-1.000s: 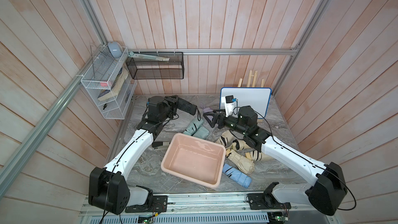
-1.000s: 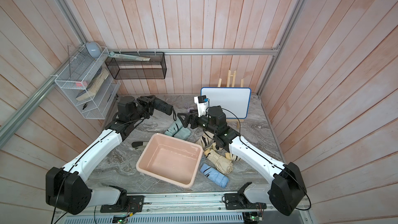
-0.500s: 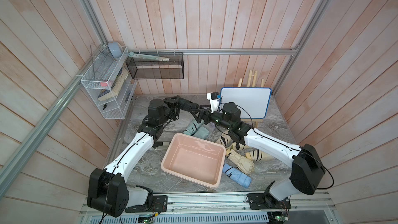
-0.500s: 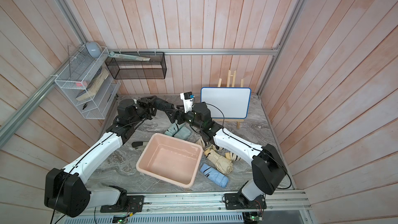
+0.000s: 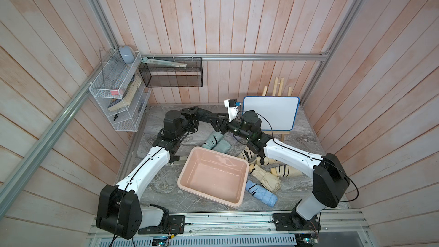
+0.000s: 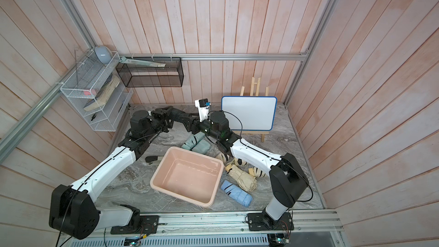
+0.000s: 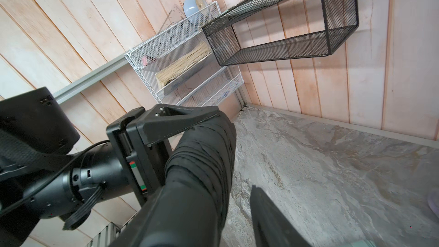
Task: Put the umbrella into the storage box
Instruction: Place the umbrella in the storage box.
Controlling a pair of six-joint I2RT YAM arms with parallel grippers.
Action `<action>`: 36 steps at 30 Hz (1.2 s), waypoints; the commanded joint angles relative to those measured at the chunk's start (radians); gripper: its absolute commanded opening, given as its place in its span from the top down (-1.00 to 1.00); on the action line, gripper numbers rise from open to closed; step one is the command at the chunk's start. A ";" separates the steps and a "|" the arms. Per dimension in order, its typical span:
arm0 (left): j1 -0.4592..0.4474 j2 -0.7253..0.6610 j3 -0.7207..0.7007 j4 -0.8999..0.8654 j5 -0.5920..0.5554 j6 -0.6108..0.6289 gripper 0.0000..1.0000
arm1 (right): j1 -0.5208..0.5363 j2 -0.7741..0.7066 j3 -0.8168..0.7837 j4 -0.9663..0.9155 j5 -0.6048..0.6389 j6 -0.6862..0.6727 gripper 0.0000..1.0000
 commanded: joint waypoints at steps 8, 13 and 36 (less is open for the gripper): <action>-0.006 -0.005 0.044 -0.009 -0.015 0.035 -0.72 | 0.007 0.034 0.036 0.079 -0.039 0.018 0.67; -0.008 -0.034 0.032 -0.061 -0.068 0.077 -0.99 | 0.007 0.011 0.030 0.083 0.000 0.025 0.96; -0.105 -0.189 0.105 -0.339 -0.283 1.798 -0.99 | -0.074 -0.175 0.042 -0.341 0.078 0.126 1.00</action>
